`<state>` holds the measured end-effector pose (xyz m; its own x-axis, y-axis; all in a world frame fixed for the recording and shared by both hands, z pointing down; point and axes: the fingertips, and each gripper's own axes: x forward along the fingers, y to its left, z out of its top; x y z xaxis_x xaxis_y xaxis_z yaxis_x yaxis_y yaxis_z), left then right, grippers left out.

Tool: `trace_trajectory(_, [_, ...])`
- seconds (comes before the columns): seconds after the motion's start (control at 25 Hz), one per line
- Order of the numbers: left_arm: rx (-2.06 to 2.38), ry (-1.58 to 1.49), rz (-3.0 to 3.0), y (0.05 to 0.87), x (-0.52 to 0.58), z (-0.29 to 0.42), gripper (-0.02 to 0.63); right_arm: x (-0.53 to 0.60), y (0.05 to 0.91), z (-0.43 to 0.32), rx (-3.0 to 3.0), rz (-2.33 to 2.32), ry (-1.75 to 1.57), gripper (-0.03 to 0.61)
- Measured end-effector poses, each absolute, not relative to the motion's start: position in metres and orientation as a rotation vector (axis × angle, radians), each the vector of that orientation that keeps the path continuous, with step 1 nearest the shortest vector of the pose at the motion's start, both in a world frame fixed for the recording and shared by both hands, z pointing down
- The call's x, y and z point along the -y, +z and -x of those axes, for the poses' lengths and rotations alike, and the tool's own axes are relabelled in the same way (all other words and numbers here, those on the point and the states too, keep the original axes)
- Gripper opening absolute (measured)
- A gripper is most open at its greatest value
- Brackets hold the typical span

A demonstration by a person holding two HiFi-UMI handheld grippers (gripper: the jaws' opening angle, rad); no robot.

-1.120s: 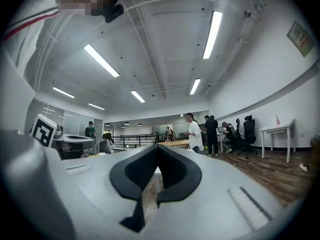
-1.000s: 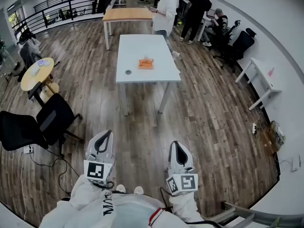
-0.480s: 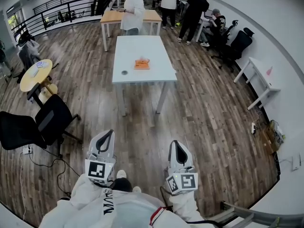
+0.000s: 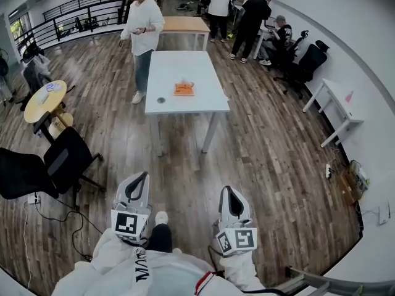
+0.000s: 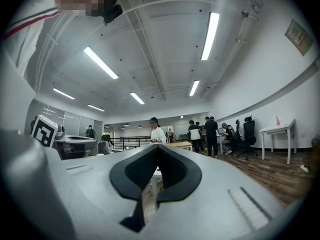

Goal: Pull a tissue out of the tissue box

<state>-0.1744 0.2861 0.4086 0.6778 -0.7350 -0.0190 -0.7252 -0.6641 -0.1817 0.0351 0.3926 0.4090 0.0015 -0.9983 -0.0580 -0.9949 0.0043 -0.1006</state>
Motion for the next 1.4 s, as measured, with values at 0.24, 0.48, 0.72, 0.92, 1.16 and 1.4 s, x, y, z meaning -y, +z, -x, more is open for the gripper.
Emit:
trace_trajectory(0.24, [-1.189,-0.089,2.728,0.414,-0.261,0.168,0.0,-0.368,0.412,-0.041,-2.146,2.152,-0.055,0.002])
trace_trajectory(0.48, [-1.18,-0.085,2.752,0.416,-0.225,0.162,0.0,-0.335,0.42,-0.044,-2.138,2.174,-0.081,0.002])
trace_trajectory(0.72, [-1.17,-0.095,2.766,0.417,-0.184,0.161,0.0,-0.298,0.421,-0.046,-2.124,2.202,-0.103,0.002])
trace_trajectory(0.92, [-1.155,-0.101,2.78,0.419,-0.154,0.163,0.0,-0.27,0.42,-0.044,-2.116,2.223,-0.103,0.002])
trace_trajectory(1.16, [-1.133,-0.088,2.789,0.418,-0.116,0.165,0.0,-0.237,0.419,-0.041,-2.101,2.247,-0.102,0.002])
trace_trajectory(1.4, [-1.141,-0.077,2.793,0.418,-0.085,0.172,0.0,-0.206,0.416,-0.037,-2.095,2.255,-0.099,0.002])
